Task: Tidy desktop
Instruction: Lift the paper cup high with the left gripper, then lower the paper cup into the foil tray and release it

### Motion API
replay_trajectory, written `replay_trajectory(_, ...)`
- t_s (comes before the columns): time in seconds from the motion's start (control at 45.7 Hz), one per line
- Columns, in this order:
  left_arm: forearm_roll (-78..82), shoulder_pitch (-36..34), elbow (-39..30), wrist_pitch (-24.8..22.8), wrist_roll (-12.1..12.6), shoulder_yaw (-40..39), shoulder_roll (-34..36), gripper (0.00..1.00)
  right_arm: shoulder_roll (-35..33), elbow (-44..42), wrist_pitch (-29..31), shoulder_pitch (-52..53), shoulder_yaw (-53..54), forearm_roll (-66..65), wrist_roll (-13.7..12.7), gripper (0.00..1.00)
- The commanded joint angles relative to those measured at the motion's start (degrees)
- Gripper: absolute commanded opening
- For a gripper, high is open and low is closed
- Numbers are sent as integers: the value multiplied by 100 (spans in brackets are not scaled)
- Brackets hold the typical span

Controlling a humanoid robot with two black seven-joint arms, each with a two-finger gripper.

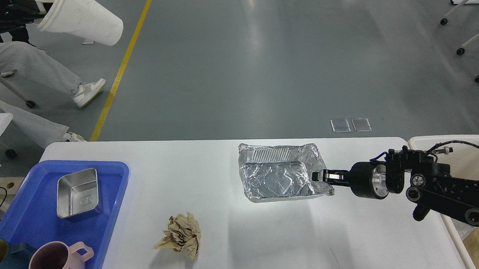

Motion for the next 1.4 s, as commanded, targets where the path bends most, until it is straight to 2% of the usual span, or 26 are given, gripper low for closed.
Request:
replay_trajectory(0.0, 65, 31, 17, 47, 16, 76, -566, 2, 5, 0, 0, -12, -1, -1, 3, 0)
replay_trajectory(0.131, 92, 23, 96, 161, 25, 427, -1453, 2, 5, -9, 0, -3, 16, -1, 3, 0)
replay_trajectory(0.285, 179, 31, 157, 521, 69, 902, -2692, 2, 14, -9, 9, 5, 16, -1, 3, 0)
replay_trajectory(0.46, 373, 23, 781, 653, 77, 1359, -4020, 2, 5, 0, 9, 32, 25, 8, 3, 0)
replay_trajectory(0.832, 645, -232, 1853, 688, 86, 2238, -5910, 2, 5, 26, 9, 76, 25, 8, 21, 0)
replay_trajectory(1.226, 1050, -241, 2530, 926, 112, 2792, -6868, 4, 5, 79, 9, 120, 34, 8, 21, 0)
replay_trajectory(1.313, 1058, -232, 2688, 1005, 121, 2871, -7097, 6, 5, 79, 9, 120, 34, 8, 30, 0)
replay_trajectory(1.379, 1050, -232, 2759, 1040, 130, 2924, -7194, 12, 5, 79, 9, 120, 34, 8, 30, 0)
